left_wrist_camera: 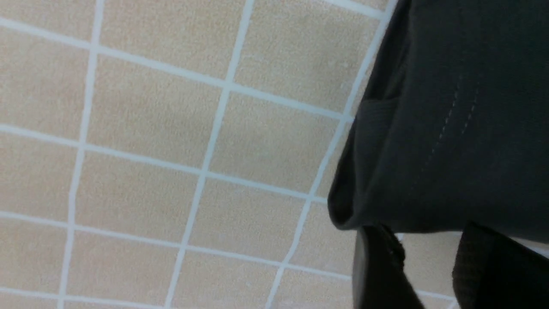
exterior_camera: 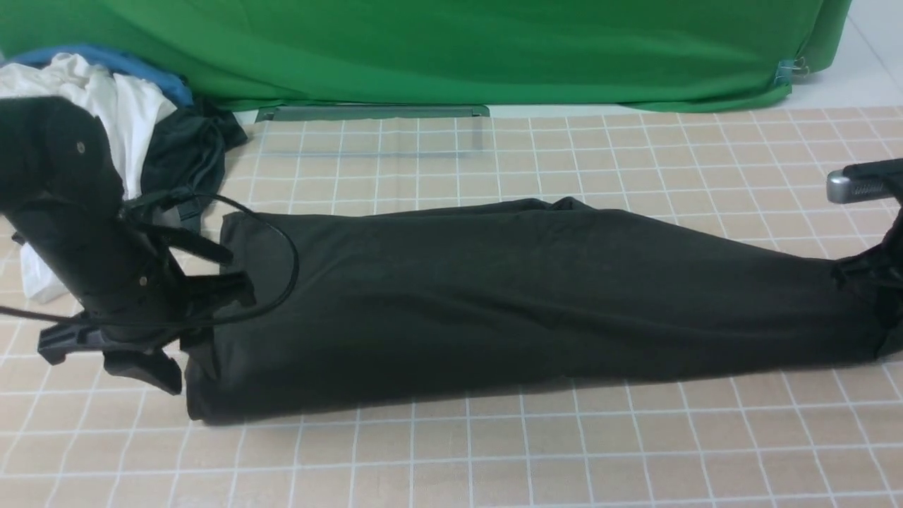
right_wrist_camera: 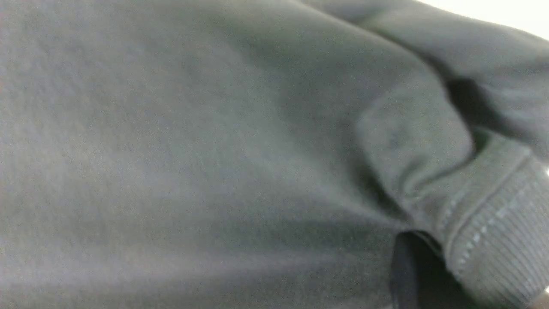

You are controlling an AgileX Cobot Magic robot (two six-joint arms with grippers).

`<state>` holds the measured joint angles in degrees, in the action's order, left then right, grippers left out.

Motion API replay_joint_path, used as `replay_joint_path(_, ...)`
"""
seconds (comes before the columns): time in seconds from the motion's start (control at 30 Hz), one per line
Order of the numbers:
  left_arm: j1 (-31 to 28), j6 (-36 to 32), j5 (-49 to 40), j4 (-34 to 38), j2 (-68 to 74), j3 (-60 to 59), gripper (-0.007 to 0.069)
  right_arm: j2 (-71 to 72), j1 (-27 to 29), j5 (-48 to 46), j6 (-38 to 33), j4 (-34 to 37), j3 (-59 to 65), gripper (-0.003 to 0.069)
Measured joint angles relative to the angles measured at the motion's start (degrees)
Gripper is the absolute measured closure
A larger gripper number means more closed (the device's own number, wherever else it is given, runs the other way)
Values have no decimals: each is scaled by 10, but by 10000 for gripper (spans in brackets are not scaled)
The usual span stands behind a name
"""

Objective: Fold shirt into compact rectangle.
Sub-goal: 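Fold the right end of the dark garment over onto its left end with the right gripper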

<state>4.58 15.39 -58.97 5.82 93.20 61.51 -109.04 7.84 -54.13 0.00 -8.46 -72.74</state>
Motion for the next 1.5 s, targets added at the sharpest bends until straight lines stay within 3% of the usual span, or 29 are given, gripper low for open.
replay_joint_path(0.2, 0, 2, -23, -1, 0, 53, 118, 31, 0, -28, 40, -37, -6, 622)
replay_joint_path(0.37, 0, -8, -25, -4, 0, 102, 53, 92, -22, -35, 69, -37, -8, 622)
replay_joint_path(0.47, -1, -41, -30, 21, 0, 138, 111, 126, -66, -42, 93, -39, -24, 622)
replay_joint_path(0.53, -4, -57, -41, 42, 0, 164, 204, 134, -110, -55, 107, -40, -45, 622)
replay_joint_path(0.67, -32, -105, -87, 59, 0, 228, 501, 135, -235, -73, 154, -39, -105, 622)
replay_joint_path(0.77, -65, -124, -101, 59, 0, 260, 596, 132, -323, -63, 192, -36, -145, 622)
replay_joint_path(1.07, -172, -129, -105, 90, 0, 271, 610, 22, -527, 5, 249, 22, -293, 622)
replay_joint_path(1.33, -205, -129, -105, 104, 0, 271, 610, -108, -597, 102, 265, 58, -396, 617)
replay_joint_path(1.5, -205, -132, -103, 119, 0, 271, 610, -173, -618, 213, 299, 80, -417, 568)
